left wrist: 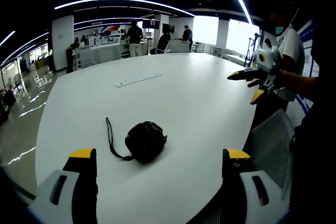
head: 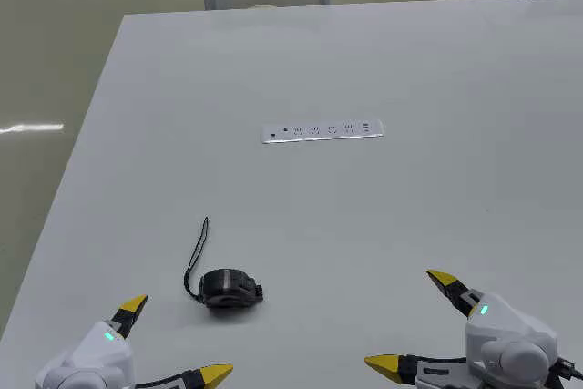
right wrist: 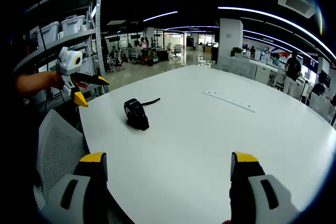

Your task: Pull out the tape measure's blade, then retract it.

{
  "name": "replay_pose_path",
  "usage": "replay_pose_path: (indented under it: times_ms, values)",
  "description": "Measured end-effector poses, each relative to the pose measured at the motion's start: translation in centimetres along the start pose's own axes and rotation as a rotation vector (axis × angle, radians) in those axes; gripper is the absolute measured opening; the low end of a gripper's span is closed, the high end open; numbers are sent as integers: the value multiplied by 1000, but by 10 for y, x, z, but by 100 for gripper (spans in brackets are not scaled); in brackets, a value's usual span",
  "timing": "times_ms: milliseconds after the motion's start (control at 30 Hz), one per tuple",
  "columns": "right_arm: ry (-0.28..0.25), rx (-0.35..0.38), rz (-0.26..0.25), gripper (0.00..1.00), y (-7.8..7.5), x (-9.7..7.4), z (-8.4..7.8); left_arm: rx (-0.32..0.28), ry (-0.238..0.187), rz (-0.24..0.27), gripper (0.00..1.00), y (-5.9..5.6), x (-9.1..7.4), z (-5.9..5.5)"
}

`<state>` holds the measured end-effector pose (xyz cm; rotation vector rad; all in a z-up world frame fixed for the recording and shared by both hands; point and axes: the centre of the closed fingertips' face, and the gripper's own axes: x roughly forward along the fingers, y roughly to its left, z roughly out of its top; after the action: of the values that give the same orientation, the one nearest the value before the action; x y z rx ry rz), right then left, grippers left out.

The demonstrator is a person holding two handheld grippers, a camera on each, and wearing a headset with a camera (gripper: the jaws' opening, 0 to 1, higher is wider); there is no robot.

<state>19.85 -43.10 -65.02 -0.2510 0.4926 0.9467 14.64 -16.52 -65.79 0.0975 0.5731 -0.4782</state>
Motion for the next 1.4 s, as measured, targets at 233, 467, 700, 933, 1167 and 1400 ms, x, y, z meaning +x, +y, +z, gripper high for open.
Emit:
replay_pose_path:
  times_ms: [233,467,700,933,1167,1400]
  values:
    - [4,0,3,100,0,0,0,7,1,0,99,1,0,0]
    - [6,2,9,100,0,-1,0,9,2,1,99,3,0,1]
    - [8,-3,15,100,0,-1,-1,21,1,0,98,5,2,4]
    - [10,-1,15,100,-3,-2,-1,28,6,-3,97,7,4,5]
    - [15,-7,32,99,-3,-1,0,46,20,-14,96,9,8,3]
    - [17,-20,50,98,-5,2,2,63,29,-30,93,11,14,5]
